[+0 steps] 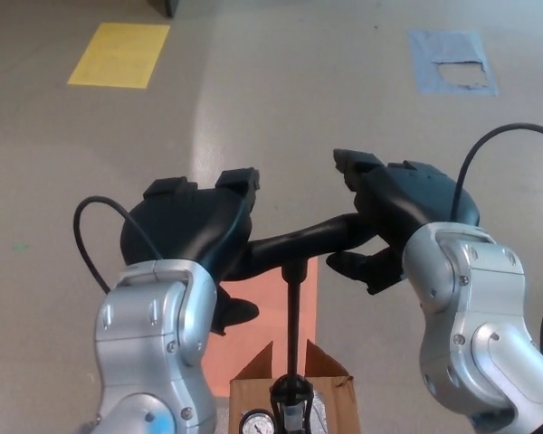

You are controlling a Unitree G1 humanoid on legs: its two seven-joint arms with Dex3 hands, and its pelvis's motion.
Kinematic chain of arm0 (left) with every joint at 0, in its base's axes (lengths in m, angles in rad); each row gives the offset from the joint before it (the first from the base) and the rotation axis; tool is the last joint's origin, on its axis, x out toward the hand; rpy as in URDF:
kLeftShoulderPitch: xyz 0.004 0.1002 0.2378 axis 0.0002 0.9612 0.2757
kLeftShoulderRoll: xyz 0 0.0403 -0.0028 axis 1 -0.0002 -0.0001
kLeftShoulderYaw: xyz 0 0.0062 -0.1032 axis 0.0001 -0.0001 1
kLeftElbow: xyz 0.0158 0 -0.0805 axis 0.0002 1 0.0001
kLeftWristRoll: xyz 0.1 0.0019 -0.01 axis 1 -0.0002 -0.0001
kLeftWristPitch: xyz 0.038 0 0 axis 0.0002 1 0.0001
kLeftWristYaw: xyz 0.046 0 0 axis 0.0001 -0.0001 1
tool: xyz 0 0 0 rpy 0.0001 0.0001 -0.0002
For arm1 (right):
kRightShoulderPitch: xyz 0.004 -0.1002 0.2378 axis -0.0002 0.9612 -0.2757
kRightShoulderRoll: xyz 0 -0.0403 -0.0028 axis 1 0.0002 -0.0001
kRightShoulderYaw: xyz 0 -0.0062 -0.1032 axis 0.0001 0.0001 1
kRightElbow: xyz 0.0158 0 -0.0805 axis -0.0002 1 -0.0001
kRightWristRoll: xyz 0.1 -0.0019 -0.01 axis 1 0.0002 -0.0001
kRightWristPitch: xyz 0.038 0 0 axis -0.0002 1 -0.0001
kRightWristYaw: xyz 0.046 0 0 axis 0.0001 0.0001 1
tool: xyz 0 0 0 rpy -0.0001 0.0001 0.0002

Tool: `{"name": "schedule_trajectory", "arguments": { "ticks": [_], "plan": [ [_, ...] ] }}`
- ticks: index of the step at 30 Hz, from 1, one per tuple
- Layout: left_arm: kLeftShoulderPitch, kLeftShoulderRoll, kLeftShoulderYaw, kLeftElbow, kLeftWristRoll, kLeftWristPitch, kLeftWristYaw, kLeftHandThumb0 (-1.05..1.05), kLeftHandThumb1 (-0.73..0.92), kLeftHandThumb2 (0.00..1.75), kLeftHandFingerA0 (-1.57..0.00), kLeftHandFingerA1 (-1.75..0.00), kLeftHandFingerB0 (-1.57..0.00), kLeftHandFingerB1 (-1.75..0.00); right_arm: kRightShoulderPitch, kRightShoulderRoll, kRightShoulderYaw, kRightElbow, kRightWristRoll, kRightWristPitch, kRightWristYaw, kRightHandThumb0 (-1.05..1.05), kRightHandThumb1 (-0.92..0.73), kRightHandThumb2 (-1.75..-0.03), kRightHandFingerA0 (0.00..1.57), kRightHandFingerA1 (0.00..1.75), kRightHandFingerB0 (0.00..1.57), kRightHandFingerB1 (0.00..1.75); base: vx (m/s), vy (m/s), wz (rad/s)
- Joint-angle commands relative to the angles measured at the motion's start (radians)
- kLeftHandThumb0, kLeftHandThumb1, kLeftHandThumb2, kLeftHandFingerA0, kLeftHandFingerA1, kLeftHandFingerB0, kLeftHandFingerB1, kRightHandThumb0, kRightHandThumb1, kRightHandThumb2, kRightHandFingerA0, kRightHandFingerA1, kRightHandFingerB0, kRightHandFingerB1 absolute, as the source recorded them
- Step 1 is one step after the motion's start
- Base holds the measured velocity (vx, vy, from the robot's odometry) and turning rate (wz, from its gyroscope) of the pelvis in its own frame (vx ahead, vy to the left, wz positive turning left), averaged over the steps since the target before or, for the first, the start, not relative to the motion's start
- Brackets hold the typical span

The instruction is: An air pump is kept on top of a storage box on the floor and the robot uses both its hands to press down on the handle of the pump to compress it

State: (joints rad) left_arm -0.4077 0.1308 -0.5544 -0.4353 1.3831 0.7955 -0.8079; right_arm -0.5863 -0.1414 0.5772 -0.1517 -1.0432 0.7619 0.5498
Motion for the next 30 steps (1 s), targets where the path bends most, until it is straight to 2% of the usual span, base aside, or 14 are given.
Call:
{"name": "schedule_trajectory", "arguments": {
  "ticks": [1, 12, 30],
  "plan": [
    [0.014, 0.016, 0.034, -0.003, 0.037, -0.055, -0.074, -0.53, 0.36, 0.74, -0.01, -0.37, 0.0, -0.22, -0.009, 0.007, 0.009, 0.023, 0.004, -0.019, 0.02, -0.74, -0.58, -0.92, 0.0, 0.2, 0.0, 0.16, 0.0, 0.0, 0.0],
    [-0.006, 0.009, 0.078, 0.037, 0.015, -0.102, -0.107, -0.55, 0.36, 0.73, -0.02, -0.37, -0.01, -0.21, -0.028, 0.019, 0.0, 0.071, 0.017, -0.037, 0.022, -0.76, -0.58, -0.92, 0.0, 0.19, 0.0, 0.15, 0.0, 0.0, 0.0],
    [-0.065, 0.032, 0.094, 0.119, -0.059, -0.207, -0.151, -0.59, 0.37, 0.75, -0.01, -0.37, -0.01, -0.19, -0.037, -0.021, -0.01, 0.143, 0.046, -0.122, 0.016, -0.81, -0.63, -0.98, 0.0, 0.2, 0.0, 0.15, 0.0, 0.0, 0.0]
  ]
}}
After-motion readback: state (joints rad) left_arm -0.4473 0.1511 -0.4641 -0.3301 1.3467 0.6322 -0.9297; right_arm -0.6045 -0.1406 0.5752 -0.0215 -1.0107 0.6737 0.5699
